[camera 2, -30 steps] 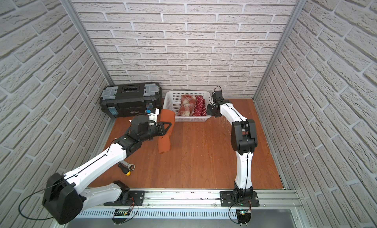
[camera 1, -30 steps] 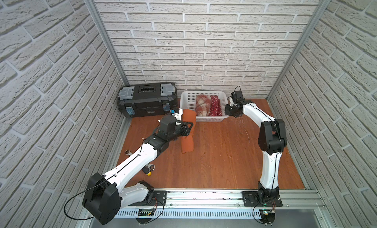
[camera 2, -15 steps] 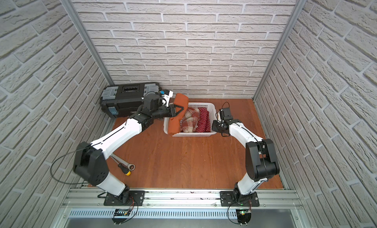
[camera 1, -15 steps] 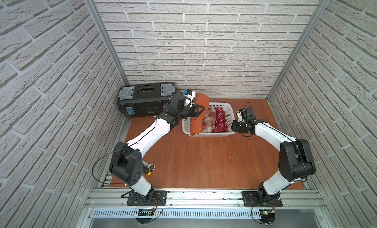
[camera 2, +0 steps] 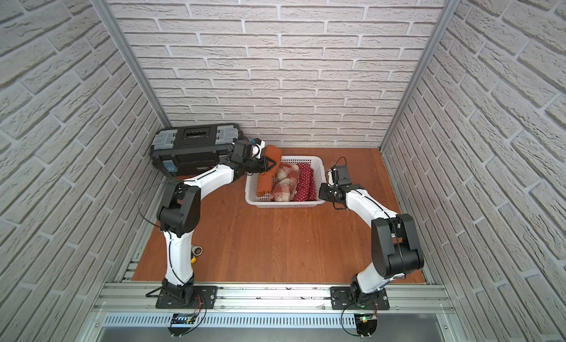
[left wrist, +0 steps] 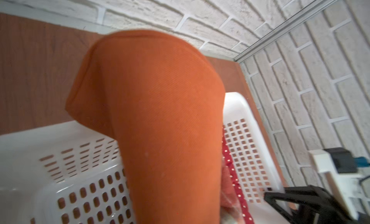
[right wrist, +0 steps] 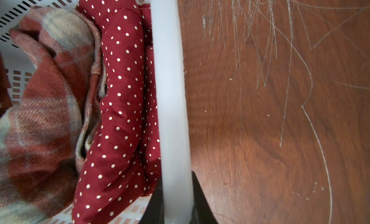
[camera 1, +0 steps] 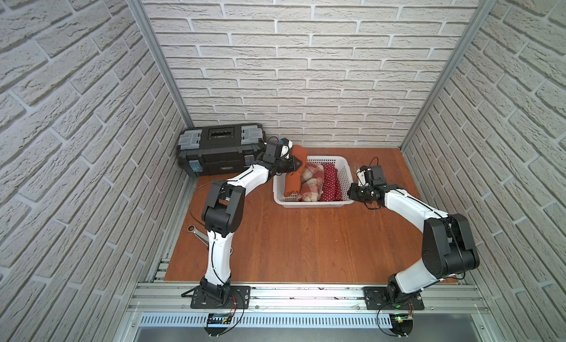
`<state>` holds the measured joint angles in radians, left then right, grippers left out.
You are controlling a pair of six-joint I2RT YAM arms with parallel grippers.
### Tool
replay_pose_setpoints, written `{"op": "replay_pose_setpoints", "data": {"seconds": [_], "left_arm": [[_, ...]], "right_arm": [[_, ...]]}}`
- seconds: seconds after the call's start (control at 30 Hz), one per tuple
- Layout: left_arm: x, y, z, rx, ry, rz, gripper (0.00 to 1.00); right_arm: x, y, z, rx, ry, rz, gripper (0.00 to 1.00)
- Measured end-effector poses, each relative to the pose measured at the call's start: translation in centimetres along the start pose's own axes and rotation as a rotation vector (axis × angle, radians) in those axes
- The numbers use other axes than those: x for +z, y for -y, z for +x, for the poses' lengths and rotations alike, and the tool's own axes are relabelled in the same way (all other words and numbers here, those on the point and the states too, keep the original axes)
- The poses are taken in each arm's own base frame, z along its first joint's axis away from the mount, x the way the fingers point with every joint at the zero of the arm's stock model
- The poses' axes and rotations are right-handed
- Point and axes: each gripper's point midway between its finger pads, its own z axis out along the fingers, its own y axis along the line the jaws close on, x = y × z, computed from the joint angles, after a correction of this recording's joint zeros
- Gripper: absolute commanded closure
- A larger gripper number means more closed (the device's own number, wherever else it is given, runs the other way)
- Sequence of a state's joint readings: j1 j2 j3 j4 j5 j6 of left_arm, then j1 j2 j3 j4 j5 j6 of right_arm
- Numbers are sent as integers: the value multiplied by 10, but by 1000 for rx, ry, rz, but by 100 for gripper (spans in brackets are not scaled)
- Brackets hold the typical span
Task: Roll up the skirts
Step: Place the skirt in the basket.
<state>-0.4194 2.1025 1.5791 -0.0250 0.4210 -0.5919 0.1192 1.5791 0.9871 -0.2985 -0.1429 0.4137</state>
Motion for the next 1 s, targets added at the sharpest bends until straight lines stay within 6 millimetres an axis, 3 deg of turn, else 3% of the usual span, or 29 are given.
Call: {"op": "replay_pose_setpoints", "data": {"seconds": [0.17, 0.37, 0.53, 0.7, 0.87, 0.9, 0.93, 1.0], "left_arm": [[12, -22, 19, 38, -42, -141, 100], [20, -25, 37, 85, -67, -302, 100], [26, -41, 53, 93, -97, -400, 100], [27, -56, 63, 91, -123, -457, 56], [24, -56, 66, 121, -148, -465, 29], [22, -54, 67, 129, -155, -463, 9], [21, -52, 67, 143, -165, -462, 2], [17, -44, 63, 163, -177, -463, 2]], "right_arm": [[0, 0, 0, 2, 1, -1, 98], [0, 0, 0, 2, 5, -2, 98], [0, 0, 0, 6, 7, -1, 97], [0, 0, 0, 8, 8, -1, 98], [-1, 0, 0, 8, 7, -3, 97], [-1, 0, 1, 8, 5, -5, 97], [-1, -1, 2, 7, 3, -7, 98], [-1, -2, 3, 6, -1, -12, 98]]}}
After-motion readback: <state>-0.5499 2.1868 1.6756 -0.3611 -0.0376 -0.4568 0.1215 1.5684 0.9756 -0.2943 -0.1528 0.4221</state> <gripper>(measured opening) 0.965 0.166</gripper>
